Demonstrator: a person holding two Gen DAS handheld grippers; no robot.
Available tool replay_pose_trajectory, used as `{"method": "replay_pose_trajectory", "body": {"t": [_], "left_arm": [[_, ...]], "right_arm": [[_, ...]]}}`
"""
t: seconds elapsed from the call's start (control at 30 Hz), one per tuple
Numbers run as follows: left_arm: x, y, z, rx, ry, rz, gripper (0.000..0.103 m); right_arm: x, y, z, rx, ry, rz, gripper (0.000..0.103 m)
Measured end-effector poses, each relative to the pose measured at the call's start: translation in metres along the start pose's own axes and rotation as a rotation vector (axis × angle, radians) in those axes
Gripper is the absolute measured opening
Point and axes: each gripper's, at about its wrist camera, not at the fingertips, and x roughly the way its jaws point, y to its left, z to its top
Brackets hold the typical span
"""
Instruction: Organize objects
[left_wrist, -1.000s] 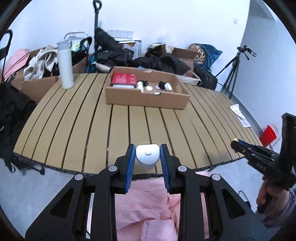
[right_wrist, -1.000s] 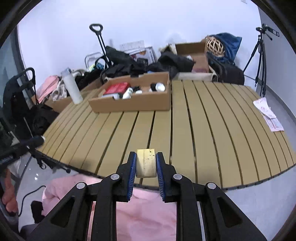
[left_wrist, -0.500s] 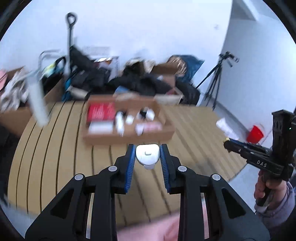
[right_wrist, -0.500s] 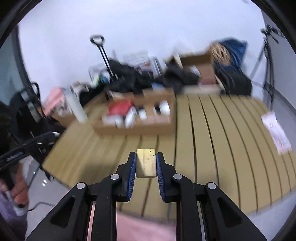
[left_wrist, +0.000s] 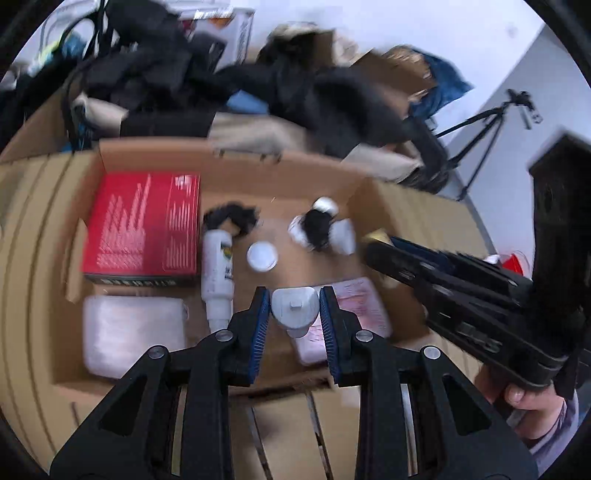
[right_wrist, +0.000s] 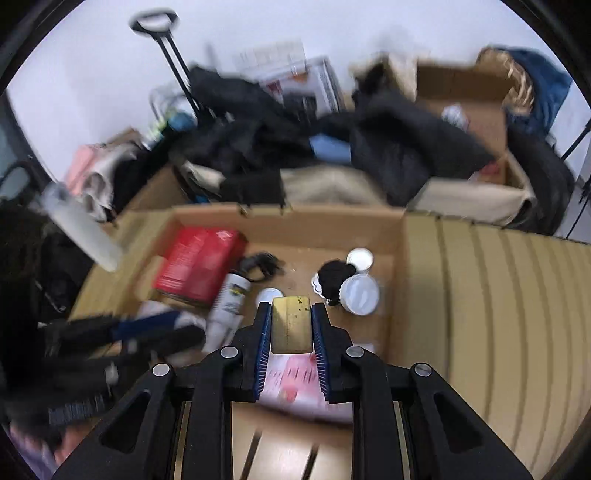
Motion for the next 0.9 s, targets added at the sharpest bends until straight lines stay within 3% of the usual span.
{"method": "replay_pose_trajectory", "body": {"t": [0.03,0.1,0.17,0.2,0.33,0.53,0.63,0.7,0.77,0.8,0.9], "left_arm": [[0.008,0.001,-0.002,0.007,0.001,0.007,0.027],[0.012,0.006,-0.006,0.013,-0.009,0.014,0.045],[0.005,0.011,-0.007,0.029,-0.046,0.043,0.053],[0.001,0.012,-0.008,0.041,-0.057,0.041,0.061],[-0.018,0.031,-0.006,0.022,-0.109,0.058,0.069],[-0.037,0.037,-0.008,0.068,-0.115,0.131,0.07],[-0.061,0.037,-0.008,0.125,-0.14,0.195,0.082],[-0.074,0.038,-0.005,0.145,-0.139,0.269,0.096],[-0.082,0.046,0.003,0.123,-0.112,0.392,0.097],[-0.087,0.051,0.006,0.094,-0.104,0.419,0.097],[-0.102,0.06,0.008,0.021,-0.097,0.391,0.097]], "right_arm": [[0.024,-0.001,0.003,-0.008,0.042,-0.012,0.024],[0.047,-0.006,0.006,-0.023,0.091,-0.043,0.031],[0.064,-0.01,0.004,-0.018,0.13,-0.032,0.056],[0.067,-0.012,0.003,-0.016,0.136,-0.011,0.057],[0.073,-0.003,-0.003,-0.079,0.119,0.023,0.078],[0.06,-0.004,0.0,-0.037,0.092,0.043,0.081],[0.03,0.001,0.0,-0.075,0.045,0.001,0.082],[0.002,-0.001,0.0,-0.101,0.015,-0.016,0.082],[-0.023,-0.01,0.001,-0.106,0.015,-0.063,0.083],[-0.032,-0.016,0.001,-0.1,0.024,-0.091,0.083],[-0.059,-0.032,0.0,-0.081,0.031,-0.172,0.083]]}}
